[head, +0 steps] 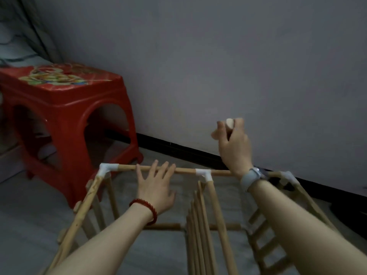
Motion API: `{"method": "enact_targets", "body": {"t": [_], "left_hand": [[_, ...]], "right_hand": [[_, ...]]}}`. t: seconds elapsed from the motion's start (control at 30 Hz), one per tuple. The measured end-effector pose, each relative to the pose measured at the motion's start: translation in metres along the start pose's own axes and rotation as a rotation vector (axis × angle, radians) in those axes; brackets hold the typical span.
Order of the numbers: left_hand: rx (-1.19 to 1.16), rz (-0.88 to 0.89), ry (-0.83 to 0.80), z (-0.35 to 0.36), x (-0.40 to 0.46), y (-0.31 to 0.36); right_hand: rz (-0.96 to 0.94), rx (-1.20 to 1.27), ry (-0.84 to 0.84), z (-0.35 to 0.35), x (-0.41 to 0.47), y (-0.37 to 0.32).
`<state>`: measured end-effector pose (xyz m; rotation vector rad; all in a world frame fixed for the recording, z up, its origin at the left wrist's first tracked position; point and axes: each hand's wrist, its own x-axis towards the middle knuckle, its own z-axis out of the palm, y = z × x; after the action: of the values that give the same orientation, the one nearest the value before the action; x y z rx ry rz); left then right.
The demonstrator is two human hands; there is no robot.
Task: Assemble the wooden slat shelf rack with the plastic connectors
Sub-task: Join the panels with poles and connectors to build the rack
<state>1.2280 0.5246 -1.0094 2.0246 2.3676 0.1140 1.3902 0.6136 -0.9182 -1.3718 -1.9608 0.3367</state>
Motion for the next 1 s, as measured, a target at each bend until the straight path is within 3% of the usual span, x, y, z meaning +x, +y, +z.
{"method": "enact_targets", "body": {"t": [0.13, 0.23, 0.37, 0.43, 0.57, 0.73, 0.83, 0.93, 1.0], "left_hand": [[-0.005, 0.061, -0.019, -0.004, 0.004, -0.007], [-0.097, 0.062, -0.108, -0.017, 0.007, -0.014], [-0.06, -0.146, 0.006, -0.039, -0.023, -0.053], [-0.047, -0.235, -0.022, -0.041, -0.043, -0.081], [-0.437, -0.275, -0.133, -0.029, -0.077, -0.113], [-0.671, -0.236, 0.091, -0.021, -0.113, -0.096], [-0.764, -0.295, 0.17, -0.02, -0.135, -0.09], [-0.764, -0.461, 0.085, -0.019, -0.137, -0.088], [-0.765, -0.499, 0.051, -0.015, -0.135, -0.09]], "right_hand": [[0.06, -0.284, -0.337, 0.034, -0.019, 0.028], [0.069, -0.179, -0.384, 0.022, -0.007, 0.026], [0.058, -0.021, -0.445, 0.026, -0.03, 0.003], [0.04, 0.024, -0.452, 0.034, -0.04, -0.015], [0.007, 0.022, -0.532, 0.055, -0.058, -0.057], [-0.065, 0.071, -0.598, 0.07, -0.069, -0.1], [-0.21, 0.105, -0.515, 0.072, -0.075, -0.135], [-0.353, 0.245, -0.319, 0.075, -0.079, -0.18], [-0.351, 0.311, -0.29, 0.091, -0.08, -0.194]]}}
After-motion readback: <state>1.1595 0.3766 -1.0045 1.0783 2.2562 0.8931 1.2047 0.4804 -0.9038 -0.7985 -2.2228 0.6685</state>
